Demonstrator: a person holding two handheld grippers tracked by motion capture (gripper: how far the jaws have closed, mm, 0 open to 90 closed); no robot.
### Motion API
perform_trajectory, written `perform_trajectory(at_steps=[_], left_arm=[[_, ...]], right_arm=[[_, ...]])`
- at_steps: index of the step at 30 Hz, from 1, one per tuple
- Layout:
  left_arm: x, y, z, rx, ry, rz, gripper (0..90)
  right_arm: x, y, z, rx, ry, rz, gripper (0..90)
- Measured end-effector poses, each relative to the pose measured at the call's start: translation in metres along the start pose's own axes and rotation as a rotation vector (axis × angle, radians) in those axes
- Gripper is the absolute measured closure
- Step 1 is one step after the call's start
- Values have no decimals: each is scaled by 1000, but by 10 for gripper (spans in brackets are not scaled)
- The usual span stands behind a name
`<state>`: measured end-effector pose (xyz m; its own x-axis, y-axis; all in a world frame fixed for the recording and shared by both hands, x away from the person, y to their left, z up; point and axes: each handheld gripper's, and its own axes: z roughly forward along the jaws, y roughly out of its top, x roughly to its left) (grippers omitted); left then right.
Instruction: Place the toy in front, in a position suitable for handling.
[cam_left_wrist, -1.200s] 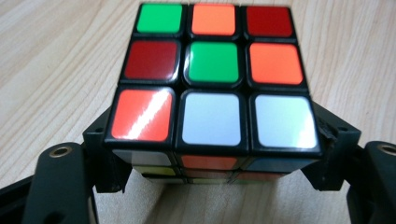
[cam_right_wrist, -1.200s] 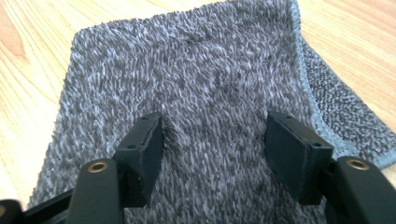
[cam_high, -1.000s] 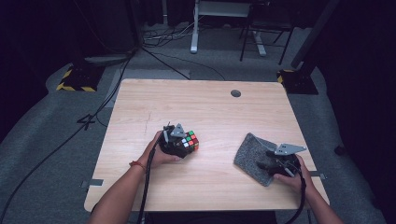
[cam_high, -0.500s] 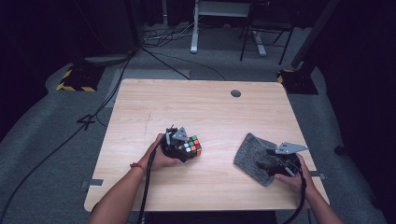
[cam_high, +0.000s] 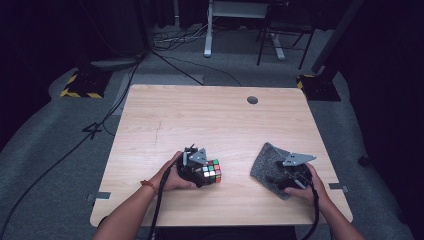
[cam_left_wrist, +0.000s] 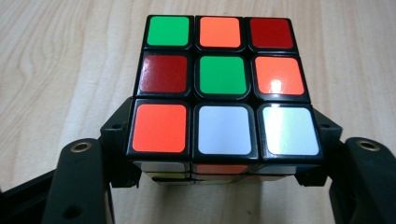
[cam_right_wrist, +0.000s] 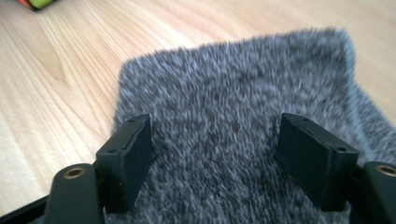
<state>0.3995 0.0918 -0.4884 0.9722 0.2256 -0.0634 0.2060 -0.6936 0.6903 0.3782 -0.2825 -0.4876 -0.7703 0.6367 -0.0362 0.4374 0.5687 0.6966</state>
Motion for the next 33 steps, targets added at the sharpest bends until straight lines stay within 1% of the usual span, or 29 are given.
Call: perform_trajectory(at_steps=[1,2,3,5,6,7,8,9,11,12,13,15,16,17,18,19,20,21,23,24,25,26,27,31,32,33], left_arm=[[-1,0,0,-4,-3,6,324],[-4,-1,-1,-2,-1,9,318],[-6,-2,-1,-5,0,4,314],[-7,-2,-3,-13,0,-1,287],[-9,-3,-5,-22,11,-15,273],[-9,-3,-5,-22,11,-15,246],[-10,-4,-7,-18,25,-20,224],[-10,-4,-7,-18,25,-20,214],[-10,-7,-7,-15,33,-27,186],[-10,-8,-5,-5,39,-38,183],[-10,-8,-5,-5,39,-38,182],[-10,-9,0,12,60,-41,181],[-10,-9,0,12,60,-41,175],[-7,-10,3,40,66,-39,173],[-7,-10,3,40,66,-39,172],[-7,-11,4,34,62,-41,172],[-6,-12,2,26,58,-40,172],[-6,-12,2,26,58,-40,178],[-5,-13,2,20,49,-43,186],[-5,-13,2,21,48,-41,218],[-7,-12,2,14,42,-26,263],[-7,-12,2,14,42,-26,311],[-7,-11,3,12,49,-25,326],[-7,-9,4,15,48,-19,331],[-7,-9,4,16,40,-22,331],[-8,-8,3,20,33,-13,332]], right_arm=[[0,0,0,0,0,0,260],[-4,-2,2,10,17,15,274],[-7,-3,3,14,25,22,275],[-8,-4,3,5,26,19,286],[-7,-5,3,3,21,12,287],[-7,-5,3,1,19,12,287],[-6,-6,3,-3,16,11,288],[-6,-6,4,-2,17,5,296],[-8,-5,3,16,33,25,305],[-8,-4,4,21,35,22,306],[-8,-4,4,21,35,22,306],[-7,-3,4,31,32,22,325],[-7,-3,4,31,32,22,325],[-7,-3,3,24,29,25,407],[-7,-3,3,24,29,25,407],[-8,-3,2,22,31,21,440],[-10,-4,1,15,29,28,506],[-10,-4,1,15,29,28,506],[-12,-5,0,9,24,37,598],[-14,-6,-1,2,20,41,645],[-14,-6,-1,1,17,38,669],[-14,-6,-1,0,15,32,682],[-14,-6,-1,-2,16,29,695],[-12,-6,-3,-11,15,-5,732],[-12,-6,-3,-11,15,-5,732],[-11,-6,-5,-17,13,-20,744]])
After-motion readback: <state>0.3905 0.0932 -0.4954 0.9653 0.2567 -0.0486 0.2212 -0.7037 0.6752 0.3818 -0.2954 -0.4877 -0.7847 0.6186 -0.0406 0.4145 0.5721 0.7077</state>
